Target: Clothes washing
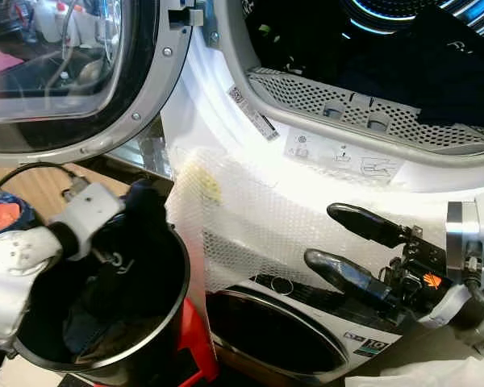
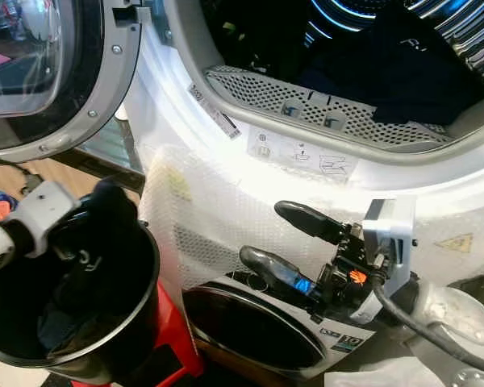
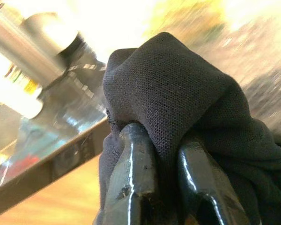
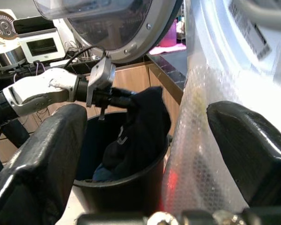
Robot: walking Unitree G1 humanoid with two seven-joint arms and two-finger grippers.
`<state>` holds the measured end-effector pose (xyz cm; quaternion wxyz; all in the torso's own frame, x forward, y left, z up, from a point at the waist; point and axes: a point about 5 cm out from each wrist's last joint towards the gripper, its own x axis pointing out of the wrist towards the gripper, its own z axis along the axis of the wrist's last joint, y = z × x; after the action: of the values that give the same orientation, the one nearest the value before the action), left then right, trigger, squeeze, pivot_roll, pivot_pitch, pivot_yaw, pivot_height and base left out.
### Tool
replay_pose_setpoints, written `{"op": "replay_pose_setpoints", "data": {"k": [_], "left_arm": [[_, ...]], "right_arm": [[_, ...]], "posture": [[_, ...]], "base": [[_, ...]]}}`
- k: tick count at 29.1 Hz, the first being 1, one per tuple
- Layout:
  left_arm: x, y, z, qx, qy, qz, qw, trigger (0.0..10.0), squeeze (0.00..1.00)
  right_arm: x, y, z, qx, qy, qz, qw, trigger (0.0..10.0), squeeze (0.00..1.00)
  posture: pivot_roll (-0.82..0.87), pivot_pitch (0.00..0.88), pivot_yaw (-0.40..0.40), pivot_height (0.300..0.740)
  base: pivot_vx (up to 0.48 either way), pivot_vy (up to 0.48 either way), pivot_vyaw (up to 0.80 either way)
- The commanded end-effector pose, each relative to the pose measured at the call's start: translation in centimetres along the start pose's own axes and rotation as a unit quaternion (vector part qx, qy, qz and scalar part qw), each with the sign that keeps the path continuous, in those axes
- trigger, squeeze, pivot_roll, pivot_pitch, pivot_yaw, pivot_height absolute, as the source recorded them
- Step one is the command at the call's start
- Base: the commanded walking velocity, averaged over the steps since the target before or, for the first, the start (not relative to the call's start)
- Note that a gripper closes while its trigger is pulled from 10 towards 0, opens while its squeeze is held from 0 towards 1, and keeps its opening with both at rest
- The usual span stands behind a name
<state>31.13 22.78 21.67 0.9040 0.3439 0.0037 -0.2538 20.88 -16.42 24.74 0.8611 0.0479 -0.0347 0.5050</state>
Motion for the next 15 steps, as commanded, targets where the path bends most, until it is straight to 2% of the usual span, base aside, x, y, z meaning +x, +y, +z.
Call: {"op": "replay_pose_setpoints", "data": {"k": [1,4,9,15], "left_arm": [[0.7,-0.9,2.2,0.009,-0.044,-0.023,0.999,10.0,0.0],[1.1,-1.7,3.0,0.011,-0.063,-0.037,0.997,10.0,0.0],[1.5,-4.5,6.3,-0.02,-0.126,-0.078,0.989,10.0,0.0],[1.6,-4.5,6.4,-0.021,-0.127,-0.079,0.988,10.0,0.0]], "right_arm": [[-0.3,0.3,0.1,-0.017,0.0,-0.005,1.0,10.0,0.0],[-0.5,0.2,-0.3,-0.013,0.004,-0.011,1.0,10.0,0.0],[-1.3,-0.8,-1.9,0.005,0.017,-0.04,0.999,10.0,0.0],[-1.4,-0.8,-2.0,0.004,0.016,-0.041,0.999,10.0,0.0]], "posture": [[-0.03,0.146,-0.045,0.74],[-0.03,0.141,-0.041,0.74],[-0.02,0.134,-0.037,0.74],[-0.02,0.134,-0.037,0.74]], "base": [[0.0,0.0,0.0],[0.0,0.0,0.0],[0.0,0.0,0.0],[0.0,0.0,0.0]]}}
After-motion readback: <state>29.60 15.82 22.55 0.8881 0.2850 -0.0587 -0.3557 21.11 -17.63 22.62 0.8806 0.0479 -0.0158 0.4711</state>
